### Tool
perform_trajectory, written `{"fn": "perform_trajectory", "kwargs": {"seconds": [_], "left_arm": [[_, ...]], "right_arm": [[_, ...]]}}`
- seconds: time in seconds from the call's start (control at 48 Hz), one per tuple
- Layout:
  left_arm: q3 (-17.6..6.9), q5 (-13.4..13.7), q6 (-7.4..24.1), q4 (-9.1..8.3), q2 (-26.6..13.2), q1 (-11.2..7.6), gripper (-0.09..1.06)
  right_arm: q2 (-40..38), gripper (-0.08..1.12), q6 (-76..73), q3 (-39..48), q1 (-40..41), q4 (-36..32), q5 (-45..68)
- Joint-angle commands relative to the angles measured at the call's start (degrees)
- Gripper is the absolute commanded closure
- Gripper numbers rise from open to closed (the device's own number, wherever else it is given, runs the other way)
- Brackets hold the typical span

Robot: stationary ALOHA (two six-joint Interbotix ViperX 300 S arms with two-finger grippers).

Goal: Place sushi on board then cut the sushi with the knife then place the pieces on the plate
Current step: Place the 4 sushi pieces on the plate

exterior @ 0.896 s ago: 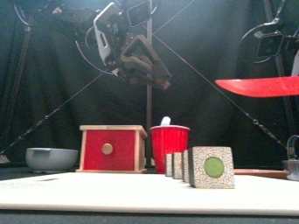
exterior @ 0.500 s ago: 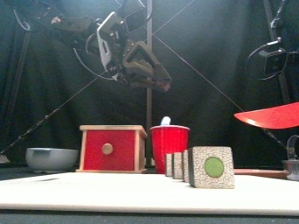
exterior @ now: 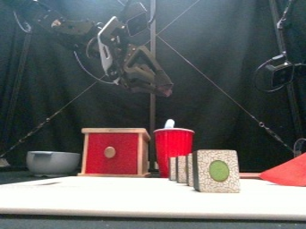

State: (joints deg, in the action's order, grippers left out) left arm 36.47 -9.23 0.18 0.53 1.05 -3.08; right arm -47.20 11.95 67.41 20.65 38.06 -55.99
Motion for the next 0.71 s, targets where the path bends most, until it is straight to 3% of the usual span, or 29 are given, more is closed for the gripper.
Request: {"fn": "perform_trajectory", "kwargs": {"seconds": [0.021, 0.312, 0.708], "left_arm": [[-0.6, -0.5, 0.0, 0.09, 1.3, 0.18, 0.29], [0.0, -0.5, -0.1, 0.18, 1.5, 0.88, 0.3], [3.1, -0.5, -0.2, 2.11, 2.9, 2.29, 0.3]], "right_arm": [[-0.3, 0.34, 0.2, -0.8, 0.7, -0.4, -0.5], [-2.2, 0.31, 0.3, -4.4, 3.6, -5.1, 1.8], [1.8, 0.31, 0.3, -11.5, 1.9, -11.4, 14.4]]}}
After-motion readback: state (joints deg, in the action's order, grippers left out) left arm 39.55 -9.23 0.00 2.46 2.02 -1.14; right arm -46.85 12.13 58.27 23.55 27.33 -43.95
